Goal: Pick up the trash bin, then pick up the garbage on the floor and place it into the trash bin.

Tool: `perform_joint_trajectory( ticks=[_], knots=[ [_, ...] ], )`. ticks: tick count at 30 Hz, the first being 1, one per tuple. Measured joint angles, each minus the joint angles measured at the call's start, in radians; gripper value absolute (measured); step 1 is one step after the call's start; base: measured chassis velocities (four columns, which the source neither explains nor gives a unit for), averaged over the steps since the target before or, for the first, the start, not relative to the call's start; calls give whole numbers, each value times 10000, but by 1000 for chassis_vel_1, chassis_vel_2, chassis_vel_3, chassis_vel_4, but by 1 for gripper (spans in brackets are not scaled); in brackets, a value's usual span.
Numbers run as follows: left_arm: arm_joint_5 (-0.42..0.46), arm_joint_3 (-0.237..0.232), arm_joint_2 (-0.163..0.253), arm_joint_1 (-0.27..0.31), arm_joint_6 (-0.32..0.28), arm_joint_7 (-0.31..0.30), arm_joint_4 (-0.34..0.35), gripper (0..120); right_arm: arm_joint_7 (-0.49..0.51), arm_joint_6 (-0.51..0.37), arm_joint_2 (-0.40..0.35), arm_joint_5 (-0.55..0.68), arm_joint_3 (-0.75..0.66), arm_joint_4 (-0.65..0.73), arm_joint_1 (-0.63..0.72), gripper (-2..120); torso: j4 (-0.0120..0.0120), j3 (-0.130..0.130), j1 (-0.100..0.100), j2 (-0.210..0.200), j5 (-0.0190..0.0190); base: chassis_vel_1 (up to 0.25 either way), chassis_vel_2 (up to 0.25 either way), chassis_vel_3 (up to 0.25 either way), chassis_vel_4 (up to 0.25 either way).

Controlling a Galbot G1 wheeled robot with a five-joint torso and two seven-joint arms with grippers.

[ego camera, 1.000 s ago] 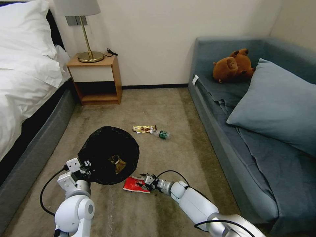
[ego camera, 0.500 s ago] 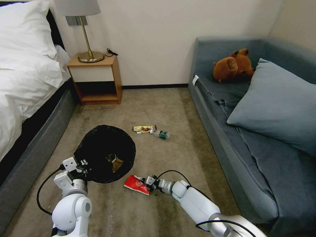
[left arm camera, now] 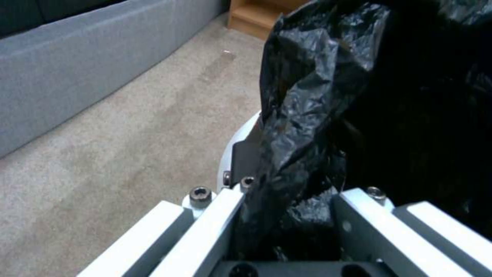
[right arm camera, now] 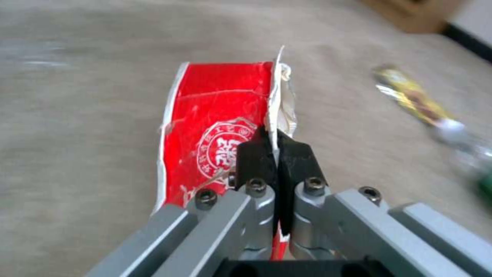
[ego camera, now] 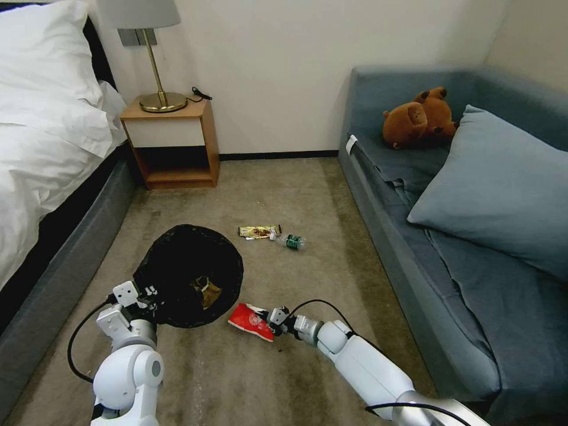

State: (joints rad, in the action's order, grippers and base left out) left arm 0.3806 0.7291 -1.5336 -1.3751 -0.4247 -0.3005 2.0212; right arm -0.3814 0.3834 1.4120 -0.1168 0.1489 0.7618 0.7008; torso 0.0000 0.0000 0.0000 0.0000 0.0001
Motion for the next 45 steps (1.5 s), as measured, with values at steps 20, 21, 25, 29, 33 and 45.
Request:
perform_joint_trajectory(
  ticks=[20,21,25,29,33,45],
  knots=[
    [404,-12,167,95,225,54,-670,1,2792,-722,-522,2563,-3211,3839,1049,0,-1,0,0,0,-2,0,0,0,0],
    [410,-29,185,115,231,56,-721,1,2982,-826,-538,2742,-3071,4396,1170,0,-1,0,0,0,-1,0,0,0,0],
    [411,-89,198,157,239,58,-830,1,3312,-986,-553,3040,-2696,5403,1359,0,2,0,0,0,-2,0,0,0,0],
    [357,-268,121,264,246,58,-1025,1,3738,-1101,-566,3292,-1966,6593,1533,0,0,0,0,0,-4,0,0,0,0],
    [288,-333,57,299,250,57,-1150,1,4063,-1262,-548,3340,-924,7423,1534,0,0,0,0,0,-3,0,0,0,0],
    [210,-360,-101,317,178,19,-976,1,4314,-1571,-465,3143,1750,7376,382,0,2,0,0,0,-2,0,0,0,0]
  ],
)
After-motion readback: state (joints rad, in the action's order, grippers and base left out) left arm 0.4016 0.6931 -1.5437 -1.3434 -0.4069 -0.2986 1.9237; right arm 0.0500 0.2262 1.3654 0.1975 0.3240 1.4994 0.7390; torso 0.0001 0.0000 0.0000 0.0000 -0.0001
